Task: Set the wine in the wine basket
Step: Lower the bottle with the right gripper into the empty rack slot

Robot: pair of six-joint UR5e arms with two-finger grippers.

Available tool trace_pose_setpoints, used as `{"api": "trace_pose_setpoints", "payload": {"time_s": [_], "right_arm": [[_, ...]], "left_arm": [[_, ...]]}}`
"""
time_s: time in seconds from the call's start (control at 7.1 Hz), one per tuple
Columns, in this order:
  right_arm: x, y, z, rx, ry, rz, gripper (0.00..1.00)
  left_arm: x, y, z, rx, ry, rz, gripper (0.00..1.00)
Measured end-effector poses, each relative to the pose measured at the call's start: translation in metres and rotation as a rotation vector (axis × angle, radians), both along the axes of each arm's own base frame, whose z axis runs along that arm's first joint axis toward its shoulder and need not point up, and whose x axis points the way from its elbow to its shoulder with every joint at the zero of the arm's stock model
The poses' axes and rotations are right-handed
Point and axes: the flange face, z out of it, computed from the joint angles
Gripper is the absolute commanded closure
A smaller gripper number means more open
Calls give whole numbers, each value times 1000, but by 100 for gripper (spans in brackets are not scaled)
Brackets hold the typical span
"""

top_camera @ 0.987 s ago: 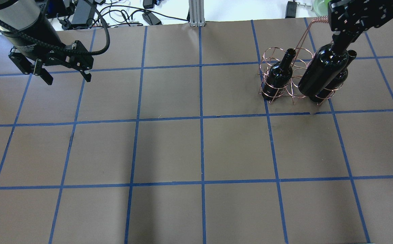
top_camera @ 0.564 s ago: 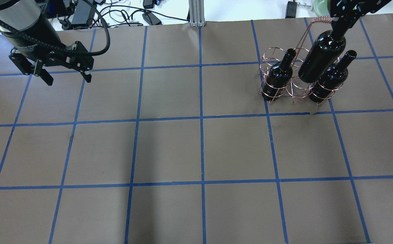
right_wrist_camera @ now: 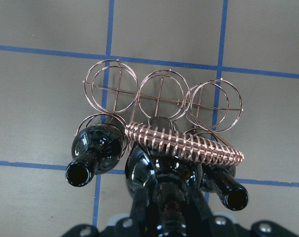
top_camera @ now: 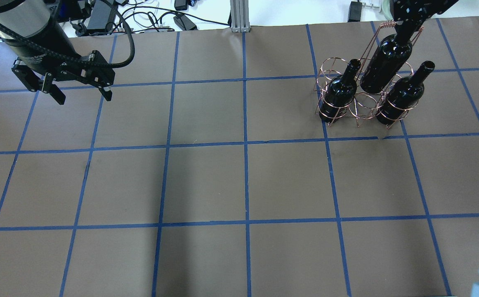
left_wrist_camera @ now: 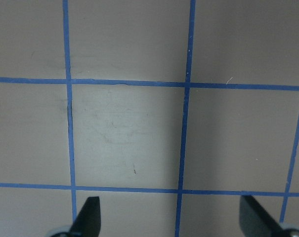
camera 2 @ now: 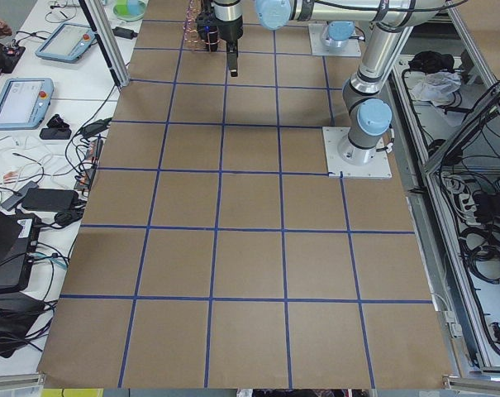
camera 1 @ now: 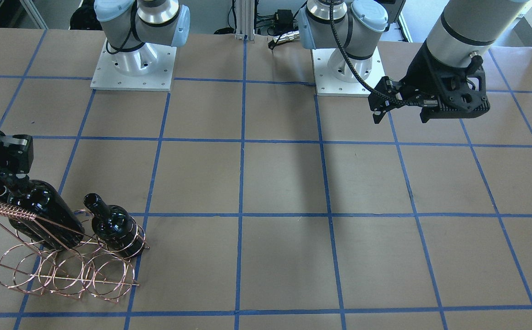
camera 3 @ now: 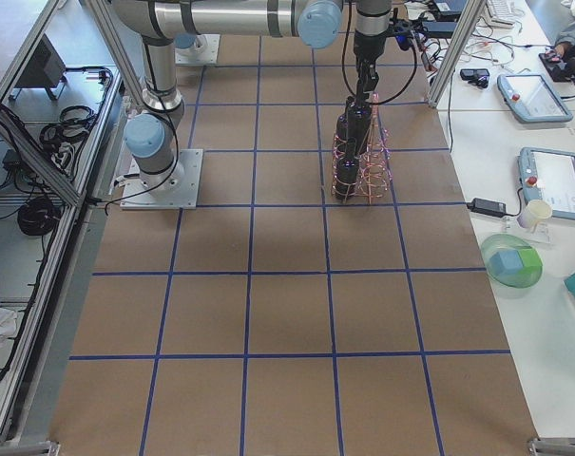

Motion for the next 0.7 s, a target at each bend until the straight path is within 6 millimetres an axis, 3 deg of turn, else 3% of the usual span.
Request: {"api": "trace_pose_setpoints", "payload": {"time_s": [0.7], "right_arm": [[-1, 5, -15, 36, 22, 27, 98]], "left_arm": [[0, 0, 0, -1, -1, 0, 0]]}}
